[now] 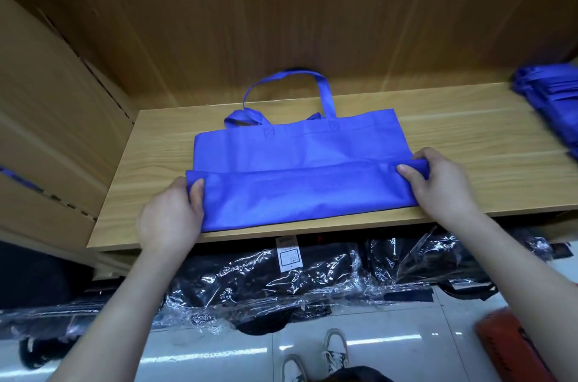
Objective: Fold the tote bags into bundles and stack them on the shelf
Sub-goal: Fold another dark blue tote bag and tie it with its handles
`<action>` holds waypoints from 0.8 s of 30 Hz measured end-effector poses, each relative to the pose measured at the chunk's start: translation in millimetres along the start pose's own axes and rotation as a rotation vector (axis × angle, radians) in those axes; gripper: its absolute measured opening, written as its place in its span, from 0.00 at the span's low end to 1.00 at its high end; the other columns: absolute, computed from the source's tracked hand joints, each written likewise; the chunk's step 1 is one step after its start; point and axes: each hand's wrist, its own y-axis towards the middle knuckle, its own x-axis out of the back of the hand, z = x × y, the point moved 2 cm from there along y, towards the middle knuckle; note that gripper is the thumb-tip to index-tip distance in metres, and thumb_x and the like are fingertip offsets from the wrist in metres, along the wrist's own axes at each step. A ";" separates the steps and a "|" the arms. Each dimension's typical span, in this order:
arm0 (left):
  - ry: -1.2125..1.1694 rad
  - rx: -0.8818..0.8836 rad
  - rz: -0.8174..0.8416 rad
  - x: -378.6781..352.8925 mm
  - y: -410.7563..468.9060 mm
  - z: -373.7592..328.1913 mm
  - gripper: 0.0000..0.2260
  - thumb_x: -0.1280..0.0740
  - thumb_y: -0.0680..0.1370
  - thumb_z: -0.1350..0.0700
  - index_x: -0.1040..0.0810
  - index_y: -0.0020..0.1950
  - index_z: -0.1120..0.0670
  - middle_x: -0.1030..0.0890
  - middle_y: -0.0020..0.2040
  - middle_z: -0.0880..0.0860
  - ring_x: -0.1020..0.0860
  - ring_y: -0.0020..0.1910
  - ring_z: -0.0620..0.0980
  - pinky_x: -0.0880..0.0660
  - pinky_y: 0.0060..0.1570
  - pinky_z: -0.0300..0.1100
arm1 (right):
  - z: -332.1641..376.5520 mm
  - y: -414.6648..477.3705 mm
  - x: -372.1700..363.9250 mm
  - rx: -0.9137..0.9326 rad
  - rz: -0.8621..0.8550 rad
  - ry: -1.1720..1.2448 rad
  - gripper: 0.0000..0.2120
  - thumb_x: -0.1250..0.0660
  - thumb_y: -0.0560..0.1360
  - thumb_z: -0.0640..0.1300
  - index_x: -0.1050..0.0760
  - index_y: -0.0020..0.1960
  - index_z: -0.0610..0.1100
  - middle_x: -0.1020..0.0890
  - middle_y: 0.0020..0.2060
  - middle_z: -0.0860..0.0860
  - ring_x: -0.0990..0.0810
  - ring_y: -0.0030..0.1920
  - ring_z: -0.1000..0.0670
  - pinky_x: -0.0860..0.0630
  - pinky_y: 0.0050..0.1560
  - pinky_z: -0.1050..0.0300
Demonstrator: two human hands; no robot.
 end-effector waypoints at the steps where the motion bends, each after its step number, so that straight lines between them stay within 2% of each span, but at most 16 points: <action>1: 0.047 0.000 -0.032 -1.2 -4.0 -0.5 0.17 0.44 0.82 0.46 0.30 0.42 0.58 0.21 0.38 0.64 0.23 0.39 0.67 0.34 0.35 0.49 | 3.8 -1.4 -1.8 0.007 0.000 -0.090 0.14 0.36 0.79 0.53 0.28 0.55 0.42 0.21 0.39 0.39 0.24 0.41 0.36 0.33 0.39 0.50; 4: 0.072 -0.026 -0.115 -4.8 -10.1 1.8 0.15 0.42 0.82 0.48 0.30 0.42 0.58 0.21 0.35 0.65 0.23 0.36 0.67 0.35 0.34 0.48 | 14.6 -0.9 -2.5 -0.010 0.017 -0.320 0.19 0.44 0.81 0.58 0.32 0.57 0.41 0.19 0.44 0.37 0.22 0.46 0.35 0.34 0.39 0.49; 6: 0.080 -0.026 -0.123 -5.6 -8.9 3.7 0.15 0.41 0.81 0.48 0.30 0.42 0.58 0.22 0.34 0.65 0.23 0.35 0.67 0.34 0.34 0.48 | 18.1 2.6 -0.4 -0.026 0.051 -0.414 0.21 0.46 0.81 0.60 0.32 0.54 0.41 0.19 0.46 0.37 0.21 0.47 0.35 0.35 0.39 0.50; 10: 0.088 0.015 -0.127 -5.8 -7.3 5.0 0.15 0.40 0.81 0.47 0.29 0.43 0.58 0.22 0.34 0.64 0.23 0.35 0.66 0.34 0.34 0.47 | 15.8 6.8 1.9 -0.109 0.092 -0.496 0.26 0.49 0.78 0.67 0.30 0.46 0.44 0.19 0.47 0.39 0.21 0.49 0.38 0.33 0.39 0.52; 13: 0.012 0.035 -0.150 -5.8 -5.1 5.4 0.10 0.36 0.79 0.51 0.29 0.47 0.58 0.22 0.37 0.62 0.24 0.38 0.66 0.33 0.35 0.49 | 12.0 3.1 -4.0 -0.146 0.049 -0.484 0.26 0.48 0.77 0.67 0.33 0.49 0.44 0.19 0.46 0.39 0.20 0.47 0.38 0.33 0.39 0.52; 14: -0.040 -0.015 -0.181 -4.3 -2.8 5.8 0.08 0.33 0.77 0.54 0.28 0.50 0.57 0.23 0.40 0.61 0.24 0.41 0.65 0.31 0.37 0.52 | 11.2 1.2 -5.5 -0.152 0.024 -0.456 0.25 0.47 0.77 0.66 0.33 0.52 0.43 0.20 0.47 0.40 0.20 0.47 0.38 0.33 0.39 0.51; 15: -0.067 -0.112 -0.204 -3.9 -0.2 5.4 0.09 0.31 0.75 0.60 0.26 0.54 0.57 0.24 0.44 0.60 0.25 0.44 0.64 0.29 0.41 0.54 | 10.8 -0.5 -5.9 -0.152 -0.017 -0.410 0.24 0.44 0.78 0.65 0.33 0.55 0.43 0.22 0.49 0.40 0.21 0.47 0.37 0.33 0.39 0.50; 17: -0.065 -0.407 -0.144 -8.4 3.7 3.9 0.14 0.33 0.72 0.63 0.21 0.57 0.54 0.23 0.52 0.57 0.27 0.51 0.61 0.26 0.49 0.57 | 11.6 -0.8 -6.0 -0.040 -0.120 -0.313 0.20 0.36 0.77 0.57 0.31 0.57 0.41 0.27 0.51 0.40 0.23 0.47 0.36 0.28 0.41 0.47; 18: -0.093 -0.531 -0.045 -11.8 4.8 2.5 0.14 0.36 0.73 0.59 0.19 0.57 0.53 0.21 0.57 0.55 0.26 0.55 0.59 0.25 0.54 0.57 | 16.0 -0.1 -6.0 0.084 -0.158 -0.302 0.16 0.32 0.76 0.50 0.28 0.57 0.40 0.27 0.51 0.39 0.24 0.48 0.35 0.26 0.41 0.45; 20: -0.148 -0.587 0.201 -14.8 4.3 0.5 0.20 0.43 0.76 0.44 0.20 0.63 0.48 0.23 0.66 0.48 0.28 0.67 0.51 0.32 0.68 0.52 | 28.0 -2.6 -9.1 0.351 -0.141 -0.284 0.13 0.30 0.74 0.41 0.24 0.58 0.39 0.24 0.56 0.38 0.22 0.52 0.34 0.23 0.46 0.42; 21: -0.131 -0.584 0.293 -16.3 3.0 1.7 0.26 0.46 0.76 0.37 0.25 0.68 0.46 0.29 0.71 0.44 0.33 0.72 0.46 0.41 0.73 0.47 | 34.5 -6.4 -12.5 0.469 -0.053 -0.261 0.15 0.32 0.76 0.44 0.23 0.60 0.41 0.23 0.61 0.40 0.22 0.58 0.36 0.23 0.52 0.41; 22: -0.077 -0.604 0.343 -17.7 1.4 3.4 0.32 0.48 0.74 0.30 0.32 0.73 0.44 0.37 0.74 0.41 0.41 0.75 0.41 0.50 0.75 0.42 | 40.5 -11.4 -16.7 0.547 0.088 -0.259 0.19 0.37 0.78 0.53 0.25 0.65 0.44 0.26 0.67 0.44 0.27 0.67 0.40 0.27 0.62 0.42; 24: 0.043 -0.682 0.354 -19.0 -1.3 9.1 0.41 0.52 0.69 0.22 0.44 0.77 0.42 0.49 0.76 0.38 0.54 0.75 0.35 0.61 0.74 0.36 | 44.4 -22.9 -26.2 0.587 0.397 -0.357 0.35 0.56 0.76 0.70 0.39 0.76 0.54 0.43 0.77 0.53 0.45 0.78 0.49 0.45 0.76 0.47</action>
